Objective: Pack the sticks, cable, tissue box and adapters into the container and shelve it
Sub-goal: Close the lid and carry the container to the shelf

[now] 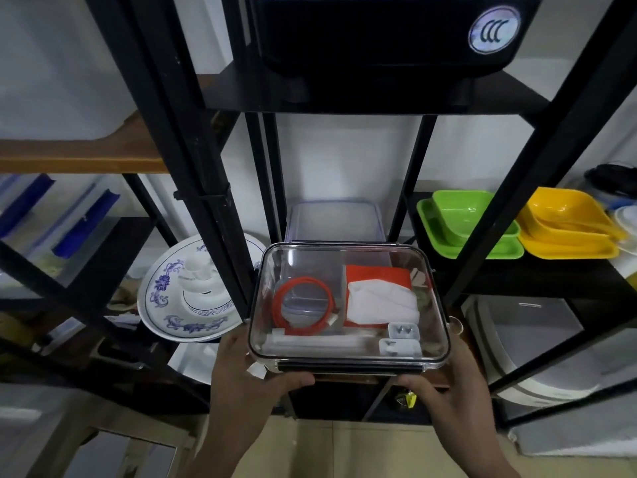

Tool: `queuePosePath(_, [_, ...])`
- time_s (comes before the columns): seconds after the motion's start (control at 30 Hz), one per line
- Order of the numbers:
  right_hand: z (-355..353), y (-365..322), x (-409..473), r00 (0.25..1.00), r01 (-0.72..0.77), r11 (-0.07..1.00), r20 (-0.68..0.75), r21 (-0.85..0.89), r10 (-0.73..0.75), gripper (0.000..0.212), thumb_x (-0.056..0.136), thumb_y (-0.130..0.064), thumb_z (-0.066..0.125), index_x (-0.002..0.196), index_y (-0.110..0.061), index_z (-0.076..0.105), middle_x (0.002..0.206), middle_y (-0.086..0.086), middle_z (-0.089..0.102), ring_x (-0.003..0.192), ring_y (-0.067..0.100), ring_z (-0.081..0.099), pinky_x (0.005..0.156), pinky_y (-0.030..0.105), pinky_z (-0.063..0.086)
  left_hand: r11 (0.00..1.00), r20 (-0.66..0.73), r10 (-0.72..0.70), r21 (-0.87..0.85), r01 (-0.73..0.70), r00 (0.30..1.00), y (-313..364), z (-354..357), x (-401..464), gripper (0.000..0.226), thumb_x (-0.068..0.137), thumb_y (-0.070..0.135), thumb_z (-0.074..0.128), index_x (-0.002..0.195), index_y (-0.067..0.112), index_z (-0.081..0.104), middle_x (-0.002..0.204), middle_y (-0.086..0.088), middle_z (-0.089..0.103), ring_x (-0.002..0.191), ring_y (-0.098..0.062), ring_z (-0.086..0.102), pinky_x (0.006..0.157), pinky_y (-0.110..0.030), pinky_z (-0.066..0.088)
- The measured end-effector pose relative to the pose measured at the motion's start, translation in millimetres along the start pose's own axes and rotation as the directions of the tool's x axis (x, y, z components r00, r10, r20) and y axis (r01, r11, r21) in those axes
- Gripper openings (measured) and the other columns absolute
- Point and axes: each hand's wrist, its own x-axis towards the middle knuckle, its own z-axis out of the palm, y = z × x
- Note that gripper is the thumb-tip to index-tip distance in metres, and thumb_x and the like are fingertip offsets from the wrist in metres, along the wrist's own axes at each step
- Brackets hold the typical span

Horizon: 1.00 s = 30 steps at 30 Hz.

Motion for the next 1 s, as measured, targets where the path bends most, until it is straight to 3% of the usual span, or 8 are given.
queuePosePath(0.1, [3,3,-4,0.993,-0.023,1.0,-0.116,0.006,0.023,0.068,0.057,-0.055,0.085,0.118,-0.039,0.061,0.111,-0.012,0.07,0.102,0.007,0.066,0.08,0.018,0.054,1.0,-0.063,0.001,0.012,0.0,0.998,0,-1,0,0.081,0.027,0.032,0.091,0.104,0.019,0.071,0.104,0.008,0.068,0.097,0.001,0.065,0.073,-0.004,0.05])
queuePosePath(0.2, [10,11,-7,0.976,-0.08,0.994,-0.199,0.074,0.093,0.071,0.047,-0.045,0.087,0.113,-0.031,0.067,0.105,-0.007,0.074,0.097,0.015,0.071,0.084,0.033,0.056,1.0,-0.141,-0.003,0.02,0.006,0.99,-2,-5,-2,0.072,0.03,0.034,0.089,0.1,0.024,0.075,0.096,0.006,0.073,0.092,-0.005,0.068,0.074,-0.011,0.053])
queuePosePath(0.33, [15,16,-10,0.949,-0.085,0.99,-0.295,0.115,0.116,0.06,0.05,-0.018,0.088,0.105,-0.031,0.067,0.097,-0.01,0.076,0.09,0.015,0.072,0.075,0.015,0.055,0.998,-0.206,-0.054,-0.027,0.05,0.977,-5,-8,-3,0.07,0.03,0.035,0.089,0.098,0.03,0.076,0.091,0.011,0.075,0.09,-0.015,0.072,0.076,-0.026,0.058])
queuePosePath(0.43, [15,16,-11,0.948,-0.071,0.993,-0.304,0.089,0.095,0.064,0.06,0.005,0.085,0.108,-0.034,0.067,0.103,-0.016,0.074,0.095,0.011,0.071,0.075,0.007,0.05,0.999,-0.25,-0.051,-0.017,0.048,0.967,-5,-5,-5,0.065,0.031,0.034,0.088,0.095,0.042,0.075,0.087,0.013,0.075,0.087,-0.016,0.072,0.078,-0.034,0.059])
queuePosePath(0.6, [15,9,-10,0.943,0.013,0.998,-0.334,0.066,0.01,0.054,0.062,-0.013,0.08,0.113,-0.028,0.068,0.113,-0.016,0.067,0.105,0.017,0.067,0.086,0.011,0.05,1.0,-0.285,0.014,0.03,-0.005,0.958,-4,0,-2,0.064,0.038,0.031,0.088,0.099,0.047,0.072,0.079,0.005,0.067,0.076,-0.006,0.069,0.073,-0.019,0.054])
queuePosePath(0.73, [19,9,-5,0.936,-0.046,0.988,-0.34,0.147,0.094,0.062,0.062,0.004,0.084,0.111,-0.03,0.068,0.106,-0.007,0.074,0.096,0.01,0.071,0.083,0.013,0.054,0.999,-0.278,0.03,-0.008,-0.034,0.96,-5,2,2,0.056,0.048,0.014,0.09,0.101,0.03,0.077,0.081,-0.001,0.071,0.076,-0.008,0.07,0.07,-0.008,0.052])
queuePosePath(0.83, [20,7,3,0.926,-0.061,0.977,-0.354,0.203,0.131,0.052,0.063,0.006,0.084,0.104,-0.022,0.067,0.096,-0.002,0.075,0.086,0.004,0.071,0.073,0.007,0.052,0.999,-0.263,0.029,-0.025,-0.036,0.964,-3,4,6,0.053,0.055,0.005,0.091,0.101,0.029,0.077,0.083,0.004,0.074,0.078,-0.009,0.071,0.076,-0.013,0.055])
queuePosePath(1.0, [22,4,14,0.931,-0.054,0.963,-0.335,0.263,0.144,0.035,0.069,0.003,0.08,0.098,-0.01,0.065,0.105,0.015,0.071,0.09,0.01,0.07,0.073,0.007,0.052,0.997,-0.24,0.05,-0.045,-0.063,0.97,-2,6,15,0.046,0.062,0.003,0.088,0.103,0.021,0.076,0.089,-0.001,0.076,0.087,-0.016,0.074,0.084,-0.022,0.057])
